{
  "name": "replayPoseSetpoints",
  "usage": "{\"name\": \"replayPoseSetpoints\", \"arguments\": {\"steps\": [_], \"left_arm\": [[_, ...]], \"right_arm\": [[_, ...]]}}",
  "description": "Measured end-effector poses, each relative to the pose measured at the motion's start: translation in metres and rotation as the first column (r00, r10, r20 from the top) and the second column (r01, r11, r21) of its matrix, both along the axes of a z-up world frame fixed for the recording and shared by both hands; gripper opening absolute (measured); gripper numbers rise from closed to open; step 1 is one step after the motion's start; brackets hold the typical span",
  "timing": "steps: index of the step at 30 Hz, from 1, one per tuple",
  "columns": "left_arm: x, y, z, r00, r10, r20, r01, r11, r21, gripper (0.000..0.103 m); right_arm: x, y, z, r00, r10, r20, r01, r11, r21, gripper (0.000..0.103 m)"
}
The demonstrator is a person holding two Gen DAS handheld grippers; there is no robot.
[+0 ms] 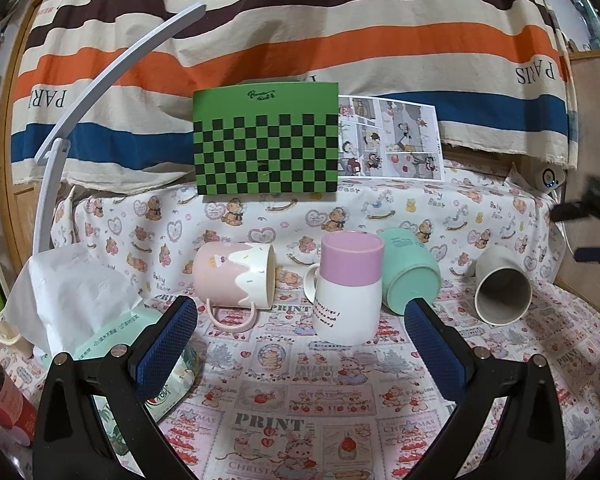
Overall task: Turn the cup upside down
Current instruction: 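Close the right gripper around the body of the white mug lying sideways, then lift the white mug with the right gripper and rotate it upright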
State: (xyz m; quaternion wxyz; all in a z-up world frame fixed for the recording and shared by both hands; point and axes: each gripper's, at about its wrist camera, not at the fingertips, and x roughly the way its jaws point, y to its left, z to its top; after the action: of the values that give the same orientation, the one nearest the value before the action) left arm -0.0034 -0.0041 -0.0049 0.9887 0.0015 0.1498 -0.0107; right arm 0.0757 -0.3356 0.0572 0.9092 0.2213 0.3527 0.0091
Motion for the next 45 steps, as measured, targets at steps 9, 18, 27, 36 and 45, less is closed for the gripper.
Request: {"name": "replayPoseSetpoints", "arguments": {"steps": [9,18,27,36,45], "left_arm": [[0.000,-0.001,0.001,1.000,0.007,-0.004,-0.007,1.000,-0.003,0.103],[0.003,-0.001,0.001,1.000,-0.001,-0.021,0.002,1.000,0.005,0.103],[0.004,0.000,0.001,1.000,0.008,-0.020,-0.008,1.000,0.007,0.103],[0.004,-0.001,0.001,1.000,0.011,-0.011,-0.011,1.000,0.012,0.103],[0.004,-0.002,0.001,0.999,0.033,-0.020,-0.033,0.999,0.022,0.103]], "right_arm": [[0.095,-0.036,-0.053,0.924,-0.063,-0.377,0.164,0.956,0.241,0.085],[0.116,-0.045,-0.086,0.878,-0.091,-0.469,0.246,0.928,0.280,0.085],[0.122,-0.034,-0.082,0.849,-0.005,-0.529,0.206,0.924,0.323,0.084],[0.123,-0.009,-0.073,0.846,-0.089,-0.526,0.203,0.966,0.163,0.084],[0.130,0.001,-0.077,0.855,-0.091,-0.511,0.181,0.975,0.128,0.080]]}}
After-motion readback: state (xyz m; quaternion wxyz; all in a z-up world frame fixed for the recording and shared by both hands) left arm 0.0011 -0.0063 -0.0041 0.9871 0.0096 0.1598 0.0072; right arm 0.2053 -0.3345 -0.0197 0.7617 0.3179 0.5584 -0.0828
